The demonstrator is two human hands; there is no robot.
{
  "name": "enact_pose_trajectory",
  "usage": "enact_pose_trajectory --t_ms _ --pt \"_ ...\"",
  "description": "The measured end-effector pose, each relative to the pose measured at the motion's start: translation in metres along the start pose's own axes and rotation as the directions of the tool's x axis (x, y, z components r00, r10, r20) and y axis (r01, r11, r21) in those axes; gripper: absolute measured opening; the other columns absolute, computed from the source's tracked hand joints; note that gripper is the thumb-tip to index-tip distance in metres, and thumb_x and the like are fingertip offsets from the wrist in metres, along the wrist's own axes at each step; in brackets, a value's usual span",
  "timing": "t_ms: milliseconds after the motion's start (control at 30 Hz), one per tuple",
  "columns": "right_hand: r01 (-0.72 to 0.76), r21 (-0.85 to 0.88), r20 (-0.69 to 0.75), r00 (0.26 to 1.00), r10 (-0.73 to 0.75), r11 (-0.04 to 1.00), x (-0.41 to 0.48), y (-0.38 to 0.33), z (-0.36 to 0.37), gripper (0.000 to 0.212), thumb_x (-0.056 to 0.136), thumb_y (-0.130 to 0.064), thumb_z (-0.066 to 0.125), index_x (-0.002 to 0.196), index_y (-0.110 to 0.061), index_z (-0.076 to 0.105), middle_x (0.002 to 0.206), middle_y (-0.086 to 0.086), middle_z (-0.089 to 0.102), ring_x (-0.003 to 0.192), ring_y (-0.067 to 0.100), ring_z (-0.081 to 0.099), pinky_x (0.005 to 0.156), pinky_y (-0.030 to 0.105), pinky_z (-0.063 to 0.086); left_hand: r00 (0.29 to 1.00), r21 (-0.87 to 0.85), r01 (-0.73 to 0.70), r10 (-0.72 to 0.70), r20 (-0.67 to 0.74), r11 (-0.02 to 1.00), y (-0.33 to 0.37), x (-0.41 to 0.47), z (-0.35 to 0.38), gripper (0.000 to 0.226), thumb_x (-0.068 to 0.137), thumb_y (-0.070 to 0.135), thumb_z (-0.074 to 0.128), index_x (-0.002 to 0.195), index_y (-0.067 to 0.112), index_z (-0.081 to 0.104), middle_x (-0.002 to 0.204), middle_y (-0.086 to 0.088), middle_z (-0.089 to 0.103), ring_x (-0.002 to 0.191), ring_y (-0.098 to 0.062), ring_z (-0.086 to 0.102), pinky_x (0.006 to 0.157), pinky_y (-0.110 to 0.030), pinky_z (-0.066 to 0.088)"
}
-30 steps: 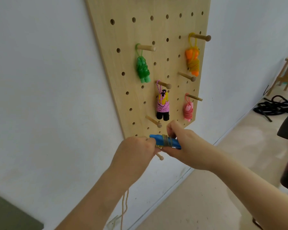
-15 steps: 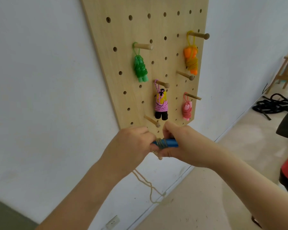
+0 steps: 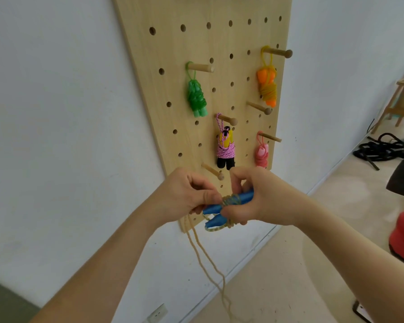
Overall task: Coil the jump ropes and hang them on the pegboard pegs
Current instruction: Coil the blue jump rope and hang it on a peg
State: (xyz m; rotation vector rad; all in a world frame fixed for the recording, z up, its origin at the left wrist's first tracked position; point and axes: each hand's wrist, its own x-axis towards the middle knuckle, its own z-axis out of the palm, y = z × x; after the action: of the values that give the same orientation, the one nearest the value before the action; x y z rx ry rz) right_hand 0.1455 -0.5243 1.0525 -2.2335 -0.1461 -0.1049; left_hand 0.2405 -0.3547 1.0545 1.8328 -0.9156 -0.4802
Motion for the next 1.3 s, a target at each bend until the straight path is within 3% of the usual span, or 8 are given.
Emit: enact_pose_trajectory --t_ms 200,333,533,633,867,1000,1133,1300 --pt "-0.033 0.34 -0.041 0.998 0.049 0.94 -0.003 0.006 0.005 0.032 0.082 -0.008 0.074 0.077 -0.005 0.042 0.062 0.016 0.067 0.05 0.019 0.06 0.04 0.019 0.039 0.991 -0.272 0.096 -0.067 0.115 0.957 -0.016 0.002 0.011 0.037 0.077 0.049 0.058 0.058 0.017 0.061 0.047 0.002 0.046 0.04 -0.007 0.035 0.04 -0.017 0.025" --pt "0.003 0.709 -0.219 0.952 0.216 0.705 0.007 0.017 0.015 0.032 0.078 -0.013 0.075 0.073 -0.009 0.043 0.058 0.018 0.06 0.048 0.024 0.053 0.036 0.019 0.027 0.976 -0.428 0.173 -0.211 -0.043 0.887 -0.041 -0.002 0.043 0.039 0.093 0.041 0.054 0.067 0.012 0.062 0.044 0.001 0.039 0.039 -0.009 0.028 0.04 -0.018 0.022" --pt "-0.091 0.602 -0.47 0.762 0.445 0.793 0.016 0.043 0.024 0.03 0.083 -0.021 0.073 0.082 -0.007 0.045 0.067 0.025 0.067 0.041 0.014 0.054 0.041 0.023 0.036 0.949 0.213 0.025 0.044 -0.313 0.977 -0.054 -0.026 0.066 0.023 0.1 0.035 0.041 0.094 0.023 0.061 0.05 0.014 0.048 0.046 -0.008 0.038 0.047 -0.014 0.028" --pt "-0.162 0.44 -0.508 0.766 0.394 0.883 0.017 0.05 0.032 0.036 0.078 -0.025 0.076 0.076 -0.011 0.043 0.06 0.012 0.069 0.054 0.018 0.063 0.049 0.032 0.041 0.938 0.843 -0.074 0.324 -0.122 0.532 -0.049 -0.031 0.06 0.01 0.081 0.025 0.073 0.083 0.022 0.063 0.049 0.01 0.048 0.04 -0.011 0.039 0.04 -0.02 0.028" --pt "-0.291 -0.014 -0.388 0.883 0.263 0.957 0.02 0.043 0.043 0.04 0.075 -0.033 0.074 0.067 -0.015 0.039 0.06 -0.003 0.043 0.052 0.012 0.035 0.049 0.024 0.031 0.843 0.944 -0.323 0.474 0.255 0.065 -0.036 -0.026 0.044 0.028 0.062 0.013 0.083 0.058 0.018 0.056 0.052 0.004 0.047 0.044 -0.013 0.042 0.039 -0.022 0.024" --pt "-0.216 -0.083 -0.229 0.954 0.192 0.973 0.021 0.035 0.045 0.041 0.089 -0.029 0.056 0.059 -0.012 0.035 0.056 0.0 0.037 0.055 0.013 0.031 0.054 0.03 0.032 0.77 0.86 -0.446 0.596 0.229 0.246 -0.034 -0.014 0.029 0.028 0.091 0.025 0.057 0.065 0.015 0.06 0.058 0.003 0.052 0.051 -0.014 0.044 0.043 -0.027 0.039" --pt "-0.25 0.0 -0.137 0.959 0.248 0.968 0.023 0.026 0.038 0.057 0.101 -0.046 0.034 0.057 -0.009 0.037 0.053 0.0 0.038 0.049 0.012 0.036 0.054 0.03 0.039 0.891 0.655 -0.351 0.454 0.013 0.67 -0.033 -0.01 0.027 0.026 0.081 0.039 0.058 0.071 0.017 0.067 0.065 0.008 0.063 0.058 -0.009 0.054 0.052 -0.031 0.047" --pt "-0.274 0.006 -0.118 0.955 0.273 0.962 0.022 0.022 0.032 0.059 0.101 -0.048 0.031 0.059 -0.008 0.039 0.054 0.004 0.04 0.045 0.015 0.039 0.049 0.027 0.04 0.951 0.479 -0.253 0.306 -0.035 0.841 -0.028 -0.006 0.029 0.008 0.075 0.028 0.065 0.073 0.029 0.072 0.067 0.01 0.065 0.063 -0.009 0.058 0.059 -0.028 0.047"
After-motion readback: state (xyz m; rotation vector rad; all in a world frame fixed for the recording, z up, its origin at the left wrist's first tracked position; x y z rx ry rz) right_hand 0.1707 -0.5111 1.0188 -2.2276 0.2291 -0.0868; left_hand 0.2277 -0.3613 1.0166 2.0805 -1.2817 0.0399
